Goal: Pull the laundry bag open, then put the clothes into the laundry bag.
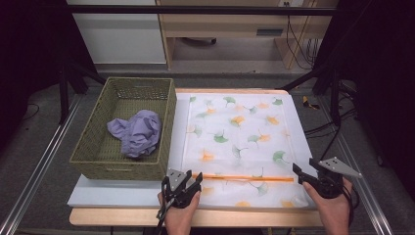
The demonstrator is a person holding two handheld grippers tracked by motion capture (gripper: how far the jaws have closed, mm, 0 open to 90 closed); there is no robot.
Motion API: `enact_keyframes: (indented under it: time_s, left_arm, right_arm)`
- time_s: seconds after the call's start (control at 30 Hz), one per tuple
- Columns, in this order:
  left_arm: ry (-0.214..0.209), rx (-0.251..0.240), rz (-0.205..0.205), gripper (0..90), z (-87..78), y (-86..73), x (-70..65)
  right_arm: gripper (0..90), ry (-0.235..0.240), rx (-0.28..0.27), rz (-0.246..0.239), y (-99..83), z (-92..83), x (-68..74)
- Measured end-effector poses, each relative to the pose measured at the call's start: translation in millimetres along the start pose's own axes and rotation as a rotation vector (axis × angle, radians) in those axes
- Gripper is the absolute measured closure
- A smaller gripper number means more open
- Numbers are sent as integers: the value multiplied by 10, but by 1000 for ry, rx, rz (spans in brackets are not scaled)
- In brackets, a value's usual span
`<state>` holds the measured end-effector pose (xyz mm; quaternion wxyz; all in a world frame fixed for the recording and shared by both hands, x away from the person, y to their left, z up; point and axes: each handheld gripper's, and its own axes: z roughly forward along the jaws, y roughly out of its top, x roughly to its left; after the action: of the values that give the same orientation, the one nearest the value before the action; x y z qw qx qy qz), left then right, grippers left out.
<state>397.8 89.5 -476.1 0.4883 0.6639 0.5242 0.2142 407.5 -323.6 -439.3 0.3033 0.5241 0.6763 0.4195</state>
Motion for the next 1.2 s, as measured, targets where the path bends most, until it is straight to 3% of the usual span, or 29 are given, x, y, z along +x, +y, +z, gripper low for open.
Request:
enact_keyframes:
  time_s: [0.17, 0.27, 0.37, 0.47, 0.57, 0.63, 0.73, 0.87, 0.93, 1.07, 1.2]
  left_arm:
    - [-65, -10, 6, 387, 115, 81, -68]
    - [-113, -10, 21, 306, 190, 168, -94]
    - [-154, -16, 71, 229, 220, 312, -116]
    - [-207, -5, 130, 156, 244, 468, -130]
    - [-225, -1, 211, 101, 197, 534, -135]
    - [-246, 13, 247, 79, 136, 541, -120]
    - [-253, 11, 275, 77, 4, 478, -88]
    - [-233, -20, 264, 75, -166, 334, -48]
    - [-234, -5, 265, 75, -196, 303, -42]
    - [-225, -22, 269, 70, -274, 261, -18]
    - [-245, -18, 267, 72, -270, 222, 1]
  right_arm:
    - [200, 34, 0, -29, 26, 32, 22]
    - [194, 48, 5, -41, 24, 32, 51]
    - [216, 44, -10, -56, 38, 24, 93]
    - [245, 29, -62, -94, 63, 16, 150]
    - [254, 34, -115, -128, 129, 17, 243]
    - [253, 37, -115, -155, 185, 31, 328]
    - [253, 49, -115, -201, 241, 47, 430]
    - [257, 79, -87, -227, 229, 90, 533]
    - [256, 90, -73, -249, 222, 138, 594]
    - [258, 152, -49, -280, 228, 257, 670]
    - [328, 210, -32, -291, 266, 420, 700]
